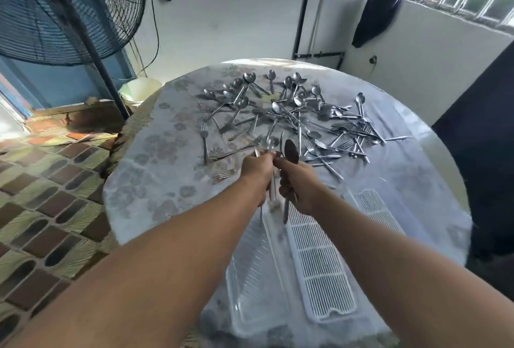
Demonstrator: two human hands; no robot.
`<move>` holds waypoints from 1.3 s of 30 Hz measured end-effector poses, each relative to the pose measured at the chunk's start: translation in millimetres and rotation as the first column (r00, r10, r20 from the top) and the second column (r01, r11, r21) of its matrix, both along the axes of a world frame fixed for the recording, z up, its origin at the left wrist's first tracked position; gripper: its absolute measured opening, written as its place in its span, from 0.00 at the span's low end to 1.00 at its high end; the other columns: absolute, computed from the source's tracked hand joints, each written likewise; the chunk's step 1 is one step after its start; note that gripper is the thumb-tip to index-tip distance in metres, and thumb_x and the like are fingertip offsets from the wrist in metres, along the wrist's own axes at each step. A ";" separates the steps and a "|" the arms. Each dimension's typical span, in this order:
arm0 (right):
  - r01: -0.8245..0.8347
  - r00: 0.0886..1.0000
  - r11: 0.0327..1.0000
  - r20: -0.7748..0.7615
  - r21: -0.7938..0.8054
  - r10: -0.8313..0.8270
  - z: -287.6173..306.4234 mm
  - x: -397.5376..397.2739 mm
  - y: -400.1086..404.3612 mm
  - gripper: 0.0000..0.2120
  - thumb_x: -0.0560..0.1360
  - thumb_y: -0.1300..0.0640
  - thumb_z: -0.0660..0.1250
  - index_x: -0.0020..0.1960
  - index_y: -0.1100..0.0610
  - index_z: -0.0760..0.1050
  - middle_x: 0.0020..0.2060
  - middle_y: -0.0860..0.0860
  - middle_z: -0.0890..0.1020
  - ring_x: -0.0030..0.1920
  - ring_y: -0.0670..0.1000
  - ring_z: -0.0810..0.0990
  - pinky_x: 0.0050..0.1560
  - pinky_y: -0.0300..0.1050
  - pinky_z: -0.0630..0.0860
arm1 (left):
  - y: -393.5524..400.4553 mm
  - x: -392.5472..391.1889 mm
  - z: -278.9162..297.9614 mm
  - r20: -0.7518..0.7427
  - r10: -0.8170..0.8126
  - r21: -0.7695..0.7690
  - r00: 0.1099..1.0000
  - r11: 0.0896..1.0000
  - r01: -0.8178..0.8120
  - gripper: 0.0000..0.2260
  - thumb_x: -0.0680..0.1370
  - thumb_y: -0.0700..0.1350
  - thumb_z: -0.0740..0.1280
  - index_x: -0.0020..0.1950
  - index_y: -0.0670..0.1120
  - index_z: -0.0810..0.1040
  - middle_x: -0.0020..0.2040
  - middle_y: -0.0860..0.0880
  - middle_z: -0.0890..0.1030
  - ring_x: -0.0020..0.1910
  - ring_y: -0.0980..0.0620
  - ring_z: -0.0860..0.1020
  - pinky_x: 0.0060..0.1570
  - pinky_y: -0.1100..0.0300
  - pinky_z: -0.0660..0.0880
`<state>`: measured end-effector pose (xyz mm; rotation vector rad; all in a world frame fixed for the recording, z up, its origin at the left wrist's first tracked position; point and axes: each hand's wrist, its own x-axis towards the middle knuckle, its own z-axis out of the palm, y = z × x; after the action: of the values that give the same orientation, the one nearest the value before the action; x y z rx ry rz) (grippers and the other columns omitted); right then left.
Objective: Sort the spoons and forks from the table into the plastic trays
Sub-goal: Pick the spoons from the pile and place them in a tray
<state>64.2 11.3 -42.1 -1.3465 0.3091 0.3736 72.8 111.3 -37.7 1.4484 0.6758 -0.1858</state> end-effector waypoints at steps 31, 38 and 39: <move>-0.203 0.979 0.857 -0.112 -0.473 0.171 -95.1 -55.4 -93.2 0.13 0.79 0.53 0.65 0.41 0.61 0.77 0.32 0.55 0.77 0.29 0.52 0.72 0.28 0.47 0.69 | -96.4 -89.5 -51.4 -0.262 -0.046 0.350 0.964 0.927 0.139 0.17 0.73 0.50 0.61 0.57 0.42 0.76 0.48 0.41 0.86 0.41 0.42 0.85 0.40 0.52 0.82; -0.214 0.946 0.947 -0.292 -0.239 0.140 -81.2 -44.2 -93.1 0.09 0.76 0.57 0.73 0.43 0.62 0.79 0.27 0.55 0.72 0.21 0.50 0.68 0.23 0.39 0.65 | -107.7 -99.4 -45.9 -0.314 -0.210 0.515 0.926 0.782 0.352 0.13 0.80 0.48 0.59 0.58 0.43 0.78 0.49 0.42 0.85 0.44 0.44 0.85 0.36 0.58 0.78; -0.214 0.942 0.949 -0.305 -0.230 0.138 -81.1 -44.3 -93.5 0.08 0.76 0.58 0.72 0.42 0.61 0.78 0.26 0.53 0.71 0.21 0.49 0.67 0.22 0.38 0.63 | -107.6 -99.8 -45.0 -0.326 -0.211 0.546 0.922 0.754 0.365 0.14 0.80 0.49 0.60 0.59 0.43 0.78 0.51 0.42 0.84 0.47 0.44 0.84 0.41 0.56 0.79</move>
<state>19.9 -82.2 -123.2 -1.5864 0.4916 0.7026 -27.0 3.6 -82.7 2.1785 0.7414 -0.4305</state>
